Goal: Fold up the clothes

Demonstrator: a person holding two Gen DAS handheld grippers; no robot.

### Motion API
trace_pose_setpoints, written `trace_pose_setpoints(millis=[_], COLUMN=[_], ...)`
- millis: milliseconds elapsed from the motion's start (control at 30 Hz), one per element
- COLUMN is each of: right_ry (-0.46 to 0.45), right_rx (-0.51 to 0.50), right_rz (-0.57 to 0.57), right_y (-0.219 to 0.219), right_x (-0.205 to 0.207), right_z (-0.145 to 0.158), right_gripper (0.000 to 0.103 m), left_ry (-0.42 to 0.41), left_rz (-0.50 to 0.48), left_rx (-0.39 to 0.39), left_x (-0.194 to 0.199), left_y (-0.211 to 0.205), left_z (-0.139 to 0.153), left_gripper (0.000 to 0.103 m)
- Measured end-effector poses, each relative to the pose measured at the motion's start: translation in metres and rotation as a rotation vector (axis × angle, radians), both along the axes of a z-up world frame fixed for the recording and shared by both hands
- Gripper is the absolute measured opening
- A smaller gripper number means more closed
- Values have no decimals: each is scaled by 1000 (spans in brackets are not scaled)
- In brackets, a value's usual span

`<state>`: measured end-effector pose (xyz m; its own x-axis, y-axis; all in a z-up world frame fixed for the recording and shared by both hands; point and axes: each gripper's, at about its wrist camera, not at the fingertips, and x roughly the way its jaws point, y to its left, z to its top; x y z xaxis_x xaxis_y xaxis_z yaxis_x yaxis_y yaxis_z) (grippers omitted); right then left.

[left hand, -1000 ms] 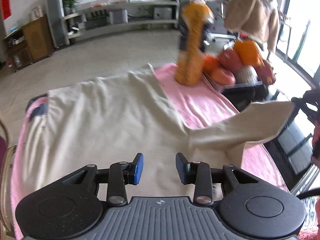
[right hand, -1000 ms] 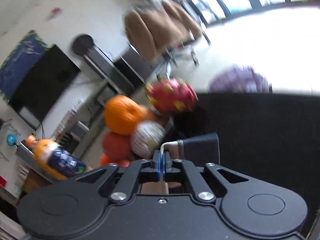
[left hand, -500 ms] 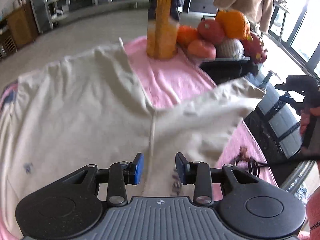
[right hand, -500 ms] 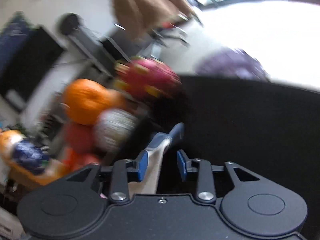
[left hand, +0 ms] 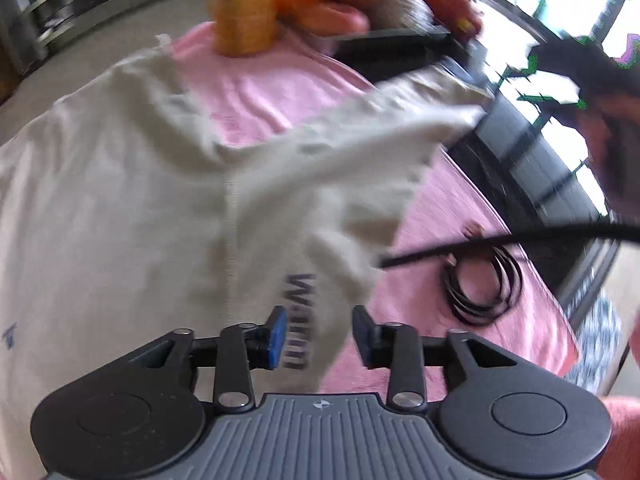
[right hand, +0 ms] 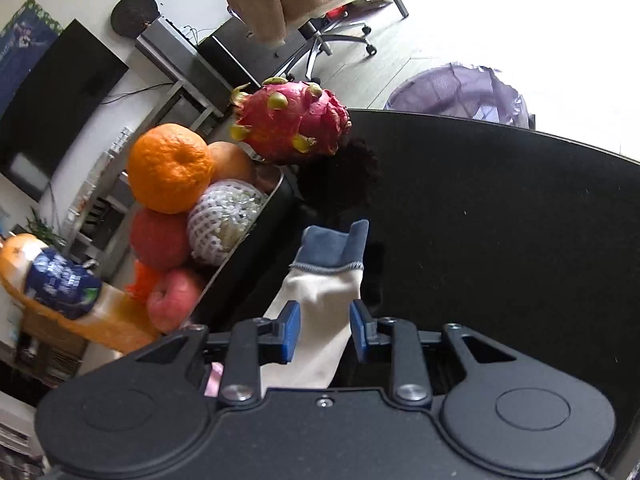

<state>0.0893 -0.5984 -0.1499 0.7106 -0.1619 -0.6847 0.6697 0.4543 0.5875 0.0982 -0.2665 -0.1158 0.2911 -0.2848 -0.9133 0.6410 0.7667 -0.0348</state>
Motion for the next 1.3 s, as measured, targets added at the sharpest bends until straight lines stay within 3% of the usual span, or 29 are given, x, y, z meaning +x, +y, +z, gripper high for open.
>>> trace_pose_setpoints(millis=[167,233,267,433,467,667,767,833,900,1000,1133,1300], right_ry=[-44,-43,-42,-34,-26,-97,-6,76,97,-9,-148,-228], right_rx=[121,98,86,56,48,-186,-225,-220,-216,-222,-301,-415], right_rz=[-72,-98,-110,-84,-68,-91,-32,-14,-26,-36,20,183], right_y=[-18,-26,-30,-43,-43,-36,-31,-29,-26,-11,36,116], right_x=[6,7,8,22,26,28,41,46,42,17,-19,-45], right_z=[-28,-32,-34,-42,-42,-2,-7,-12,-4,40,104,141], right_gripper=[28,28,26,15,8,4,6,10,15,25,27,36], left_ry=[-68,-86,-87,-97,-97,-70,-69,-63,-61,-81,-120,-175], left_rz=[-107,-130,-138,-181,-190,-208,-221,-203,-183,-127,5,227], left_rx=[86,103,111,105,105,82,80,62,41,-1,-48,-67], left_x=[-16,-18,-18,-17,-17,-12,-13,-15,-17,-25,-30,-28], left_y=[-17,-15,-13,-11,-11,-7,-6,-2,4,24,68,148], left_z=[-21,-28,-31,-32,-32,-32,-31,-26,-20,0,29,47], left_gripper=[40,28,13,10,10,10,11,12,15,20,27,28])
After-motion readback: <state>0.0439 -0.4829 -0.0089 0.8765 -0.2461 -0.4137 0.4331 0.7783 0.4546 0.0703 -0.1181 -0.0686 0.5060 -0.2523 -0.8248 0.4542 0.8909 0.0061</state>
